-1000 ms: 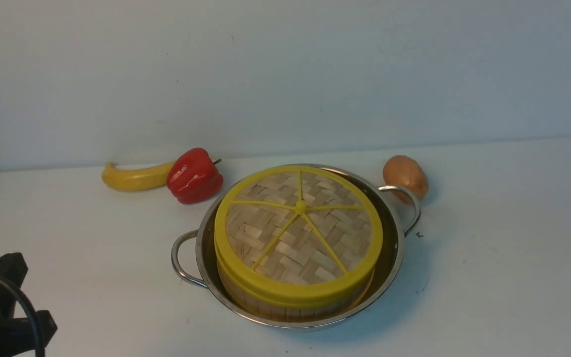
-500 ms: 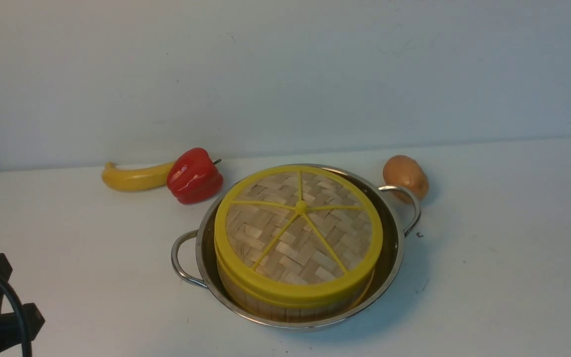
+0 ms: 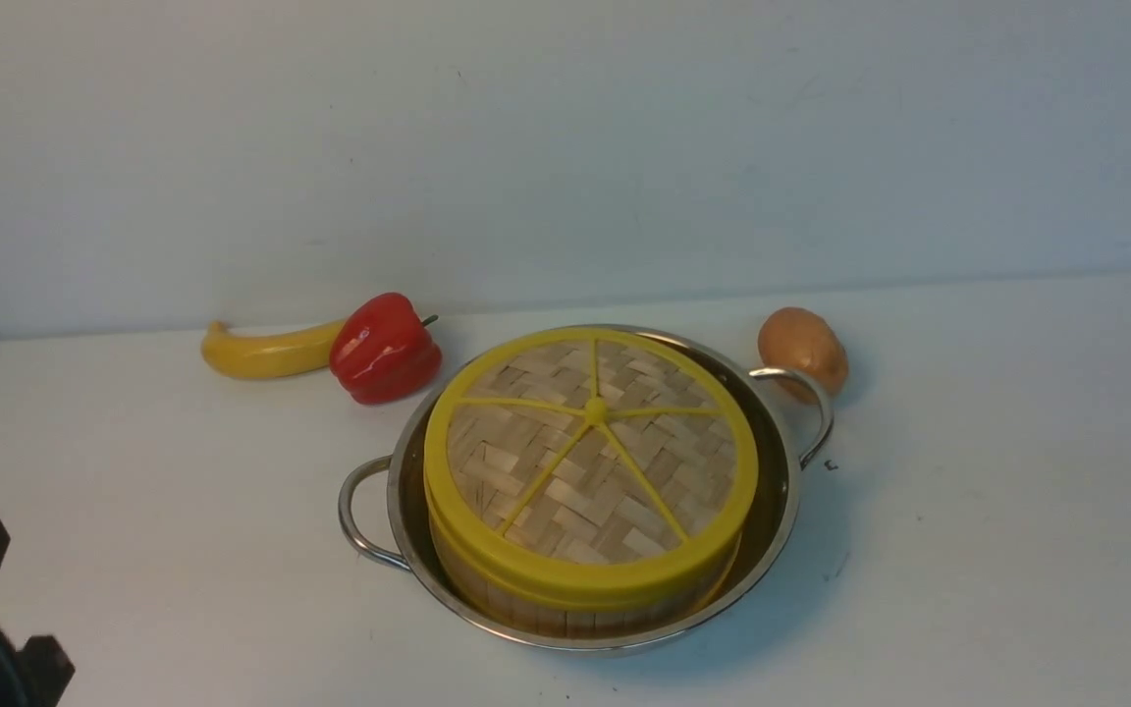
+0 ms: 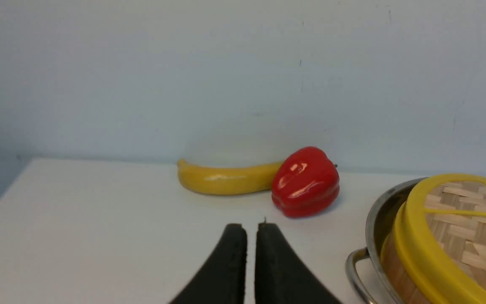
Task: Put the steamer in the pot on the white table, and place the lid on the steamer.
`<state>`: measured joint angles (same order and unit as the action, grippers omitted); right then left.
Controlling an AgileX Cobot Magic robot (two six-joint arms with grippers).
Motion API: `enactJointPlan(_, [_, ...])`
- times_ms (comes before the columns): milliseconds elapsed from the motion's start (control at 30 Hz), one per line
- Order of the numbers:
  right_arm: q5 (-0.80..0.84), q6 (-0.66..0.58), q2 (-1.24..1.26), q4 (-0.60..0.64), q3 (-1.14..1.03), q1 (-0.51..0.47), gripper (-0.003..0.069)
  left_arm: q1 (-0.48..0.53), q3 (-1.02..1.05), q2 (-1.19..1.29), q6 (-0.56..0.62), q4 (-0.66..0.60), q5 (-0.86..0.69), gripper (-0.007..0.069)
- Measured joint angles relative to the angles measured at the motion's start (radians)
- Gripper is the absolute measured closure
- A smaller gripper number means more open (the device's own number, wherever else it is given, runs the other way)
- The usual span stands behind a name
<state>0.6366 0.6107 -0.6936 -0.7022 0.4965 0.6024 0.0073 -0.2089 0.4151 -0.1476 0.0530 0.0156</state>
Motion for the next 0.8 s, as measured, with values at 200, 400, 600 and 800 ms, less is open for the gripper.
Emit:
enactJointPlan(200, [-0.033, 0.000, 0.000, 0.000, 0.000, 0.000, 0.0587, 0.002, 0.197, -0.256, 0.070, 0.035, -0.044, 0.0585])
enactJointPlan(400, [-0.055, 0.000, 0.000, 0.001, 0.000, 0.000, 0.0565, 0.010, 0.215, -0.408, 0.087, 0.050, -0.192, 0.0573])
enactJointPlan(600, [-0.063, 0.000, 0.001, 0.002, 0.000, 0.000, 0.0537, 0.010, 0.215, -0.412, 0.091, 0.051, -0.256, 0.0554])
enactJointPlan(800, [-0.065, 0.000, 0.001, 0.002, 0.000, 0.000, 0.0512, 0.010, 0.215, -0.413, 0.091, 0.052, -0.258, 0.0548])
